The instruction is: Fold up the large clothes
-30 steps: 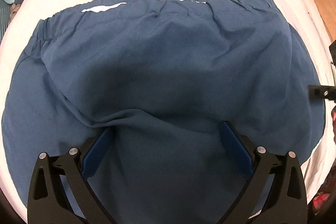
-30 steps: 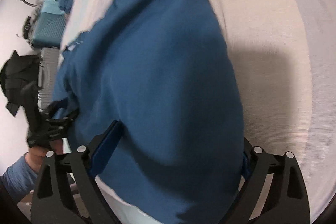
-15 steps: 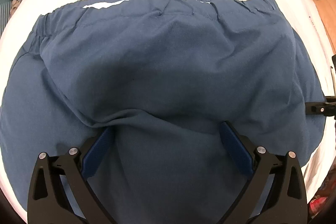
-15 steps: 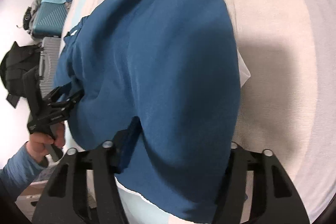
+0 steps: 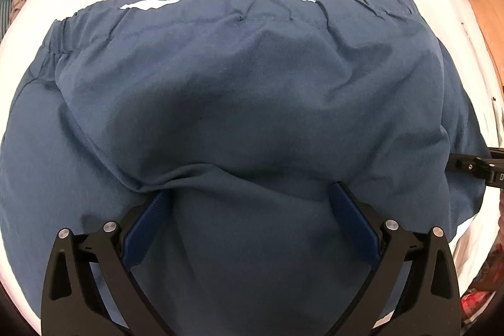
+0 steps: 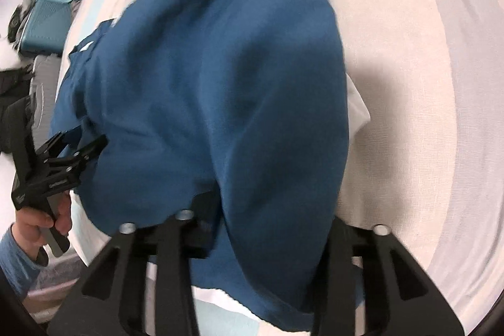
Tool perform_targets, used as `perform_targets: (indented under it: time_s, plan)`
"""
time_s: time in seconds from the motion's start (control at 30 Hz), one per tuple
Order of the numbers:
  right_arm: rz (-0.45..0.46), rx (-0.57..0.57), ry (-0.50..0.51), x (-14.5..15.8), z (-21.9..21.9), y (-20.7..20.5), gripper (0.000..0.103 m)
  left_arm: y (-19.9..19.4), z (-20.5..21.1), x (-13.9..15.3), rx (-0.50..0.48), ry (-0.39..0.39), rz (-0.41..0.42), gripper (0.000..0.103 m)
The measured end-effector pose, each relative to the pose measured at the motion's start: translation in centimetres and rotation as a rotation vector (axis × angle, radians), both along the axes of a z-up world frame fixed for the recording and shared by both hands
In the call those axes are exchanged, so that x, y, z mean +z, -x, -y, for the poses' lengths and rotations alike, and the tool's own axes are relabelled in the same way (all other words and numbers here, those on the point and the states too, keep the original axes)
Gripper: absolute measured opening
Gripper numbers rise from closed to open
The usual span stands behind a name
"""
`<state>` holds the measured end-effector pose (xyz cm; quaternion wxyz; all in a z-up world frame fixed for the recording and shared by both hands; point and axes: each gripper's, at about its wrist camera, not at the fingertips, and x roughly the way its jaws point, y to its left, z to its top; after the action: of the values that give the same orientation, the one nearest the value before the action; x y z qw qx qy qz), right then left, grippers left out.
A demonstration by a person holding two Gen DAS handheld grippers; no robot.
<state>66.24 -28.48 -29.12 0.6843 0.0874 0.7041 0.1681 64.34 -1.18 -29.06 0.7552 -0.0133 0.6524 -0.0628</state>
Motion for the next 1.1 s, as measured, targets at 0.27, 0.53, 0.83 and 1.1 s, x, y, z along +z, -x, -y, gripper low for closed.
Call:
perform_targets:
  time_s: [0.27, 0.53, 0.83, 1.1]
  plan:
    - [-0.013, -0.027, -0.065, -0.8, 0.1, 0.0, 0.022, -0.2, -0.4, 0.1, 0.001, 0.008, 0.003, 0.098]
    - [0.057, -0.031, 0.055, 3.2, -2.0, 0.8, 0.017, -0.2, -0.9, 0.1, -0.002, 0.015, 0.006, 0.097]
    - [0.020, -0.058, 0.086, 9.4, -5.4, -0.1, 0.016, -0.2, -1.1, -0.4, -0.020, 0.016, 0.005, 0.098]
    - [0.056, -0.020, 0.174, 13.6, -10.6, -0.1, 0.016, 1.1, -4.1, 4.8, 0.003, 0.044, 0.070, 0.092]
